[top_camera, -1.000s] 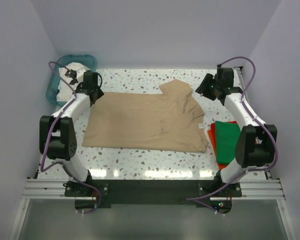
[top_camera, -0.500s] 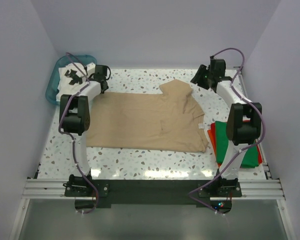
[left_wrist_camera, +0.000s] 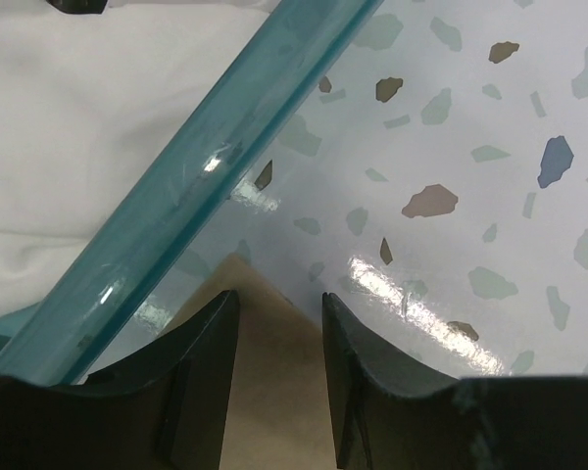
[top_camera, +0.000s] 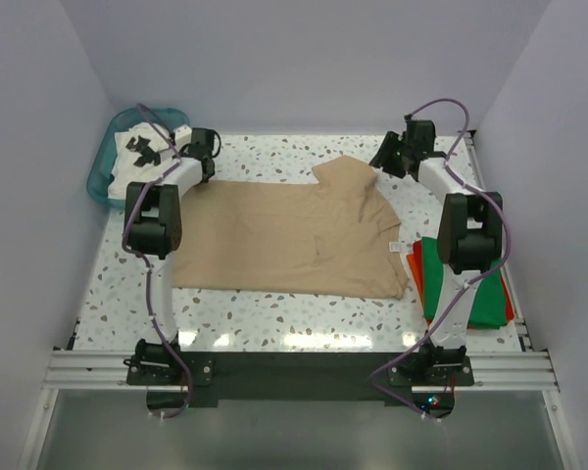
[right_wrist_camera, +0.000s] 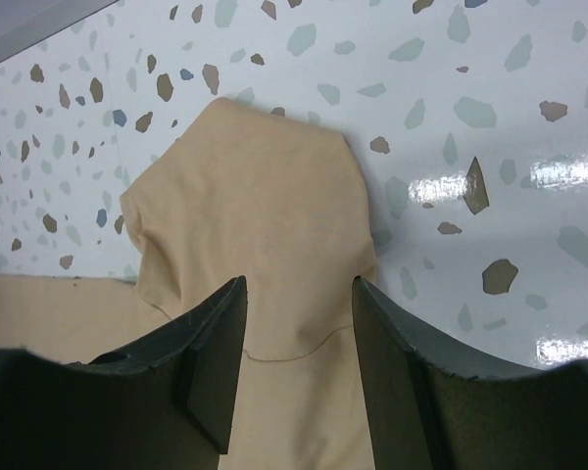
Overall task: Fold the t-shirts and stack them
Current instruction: Fold the tshirt
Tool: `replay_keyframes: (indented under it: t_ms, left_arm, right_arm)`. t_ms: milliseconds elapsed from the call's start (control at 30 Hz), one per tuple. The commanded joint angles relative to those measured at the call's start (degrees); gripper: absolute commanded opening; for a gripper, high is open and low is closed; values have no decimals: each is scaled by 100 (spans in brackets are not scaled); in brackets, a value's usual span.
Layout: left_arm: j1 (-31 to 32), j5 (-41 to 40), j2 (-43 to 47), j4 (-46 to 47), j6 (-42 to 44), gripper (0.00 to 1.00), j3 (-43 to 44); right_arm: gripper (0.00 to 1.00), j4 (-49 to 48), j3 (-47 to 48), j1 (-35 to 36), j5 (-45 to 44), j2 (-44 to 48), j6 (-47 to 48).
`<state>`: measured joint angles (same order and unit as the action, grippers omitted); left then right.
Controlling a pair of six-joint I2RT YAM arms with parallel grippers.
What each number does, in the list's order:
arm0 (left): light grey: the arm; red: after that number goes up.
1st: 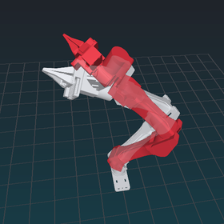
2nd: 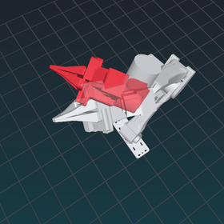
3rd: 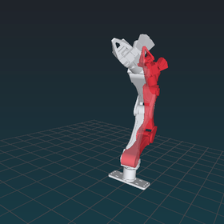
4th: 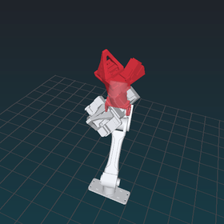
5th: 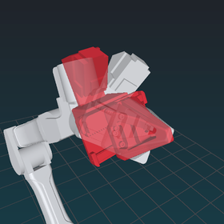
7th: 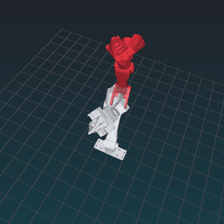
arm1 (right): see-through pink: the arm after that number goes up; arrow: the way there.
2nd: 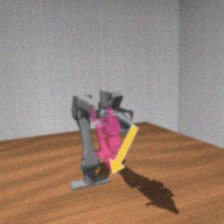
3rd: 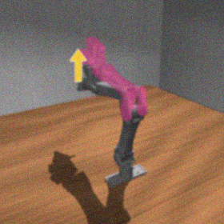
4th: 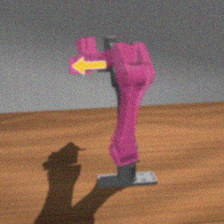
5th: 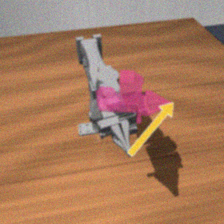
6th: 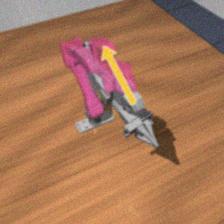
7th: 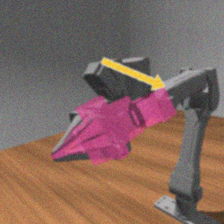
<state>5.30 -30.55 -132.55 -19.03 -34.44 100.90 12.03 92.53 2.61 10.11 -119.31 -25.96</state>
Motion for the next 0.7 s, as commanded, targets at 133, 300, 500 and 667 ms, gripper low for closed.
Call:
replay_keyframes:
  t_ms: [133,300,500,667]
  left_arm:
    - [-11,22,-201,-224,-160,35,334]
    - [-11,136,-254,-242,-204,20,281]
    - [-12,145,-114,-198,-230,5,202]
    - [-11,119,176,21,-108,0,-53]
  right_arm:
    - [52,-17,485,11,79,-225,152]
    - [54,255,809,-15,132,-435,205]
    - [60,334,1126,-24,132,-716,292]
    - [60,651,1819,-24,88,-1251,424]
